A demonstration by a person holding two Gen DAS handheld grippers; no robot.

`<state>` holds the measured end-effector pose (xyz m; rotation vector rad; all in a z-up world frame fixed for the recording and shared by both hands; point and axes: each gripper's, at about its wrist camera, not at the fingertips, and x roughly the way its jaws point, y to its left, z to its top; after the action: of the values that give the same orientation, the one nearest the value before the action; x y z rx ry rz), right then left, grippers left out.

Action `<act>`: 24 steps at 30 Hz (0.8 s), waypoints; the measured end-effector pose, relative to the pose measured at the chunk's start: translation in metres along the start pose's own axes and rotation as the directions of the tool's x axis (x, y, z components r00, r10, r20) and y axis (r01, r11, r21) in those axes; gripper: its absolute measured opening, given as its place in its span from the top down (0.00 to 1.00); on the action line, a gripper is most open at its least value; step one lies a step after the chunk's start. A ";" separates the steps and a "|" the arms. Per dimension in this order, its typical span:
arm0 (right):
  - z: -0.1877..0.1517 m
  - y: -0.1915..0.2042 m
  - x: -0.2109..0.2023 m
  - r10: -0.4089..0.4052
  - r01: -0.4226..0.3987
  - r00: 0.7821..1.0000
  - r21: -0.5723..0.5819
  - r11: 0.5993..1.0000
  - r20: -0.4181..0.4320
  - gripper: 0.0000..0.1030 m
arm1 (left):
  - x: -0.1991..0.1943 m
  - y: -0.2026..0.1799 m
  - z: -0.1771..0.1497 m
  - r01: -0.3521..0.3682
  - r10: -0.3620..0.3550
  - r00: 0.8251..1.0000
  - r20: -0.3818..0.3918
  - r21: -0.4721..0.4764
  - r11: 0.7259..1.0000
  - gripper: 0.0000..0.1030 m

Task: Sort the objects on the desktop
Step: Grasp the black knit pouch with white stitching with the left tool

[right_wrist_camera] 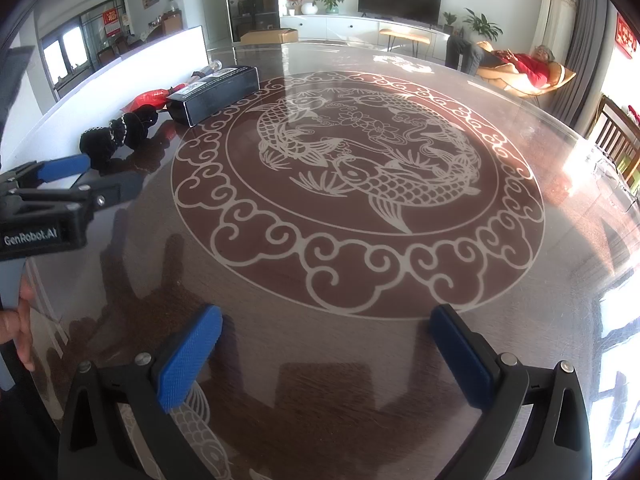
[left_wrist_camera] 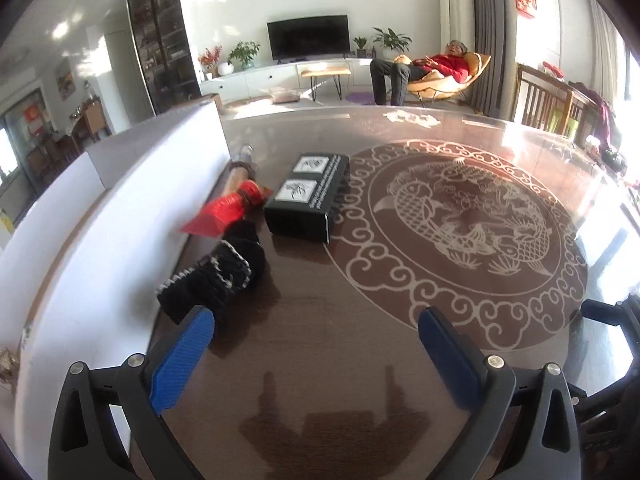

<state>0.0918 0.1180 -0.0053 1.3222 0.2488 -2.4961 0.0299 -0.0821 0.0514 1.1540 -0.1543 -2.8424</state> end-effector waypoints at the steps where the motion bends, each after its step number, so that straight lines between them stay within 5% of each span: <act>1: 0.000 0.000 0.000 -0.001 0.001 1.000 0.000 1.000 0.000 0.00 | -0.001 0.006 0.010 -0.006 0.006 1.000 0.022 0.013 1.000 0.00; 6: 0.000 0.001 0.000 -0.001 0.001 1.000 0.000 1.000 0.000 0.00 | 0.058 0.029 0.040 -0.007 0.012 0.995 -0.095 0.048 0.999 0.00; 9: 0.000 0.001 0.000 0.000 0.000 1.000 0.000 1.000 0.000 0.00 | 0.096 0.040 0.032 0.093 -0.101 0.973 -0.205 -0.045 0.995 0.00; 11: 0.000 0.001 0.000 0.001 -0.001 1.000 0.000 1.000 0.000 0.00 | 0.110 0.040 0.024 0.140 -0.153 0.964 -0.219 -0.077 0.987 0.00; 21: 0.000 0.001 0.001 0.001 -0.001 1.000 0.000 1.000 0.000 0.00 | 0.102 0.019 0.017 0.140 -0.140 0.964 -0.224 -0.017 0.990 0.00; 24: 0.000 0.001 0.001 0.001 -0.001 1.000 0.000 1.000 0.000 0.00 | 0.087 0.019 0.012 0.135 -0.136 0.973 -0.186 -0.018 0.991 0.38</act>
<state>0.0917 0.1167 -0.0056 1.3221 0.2479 -2.4953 -0.0398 -0.1087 0.0019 1.4755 -0.0589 -2.8237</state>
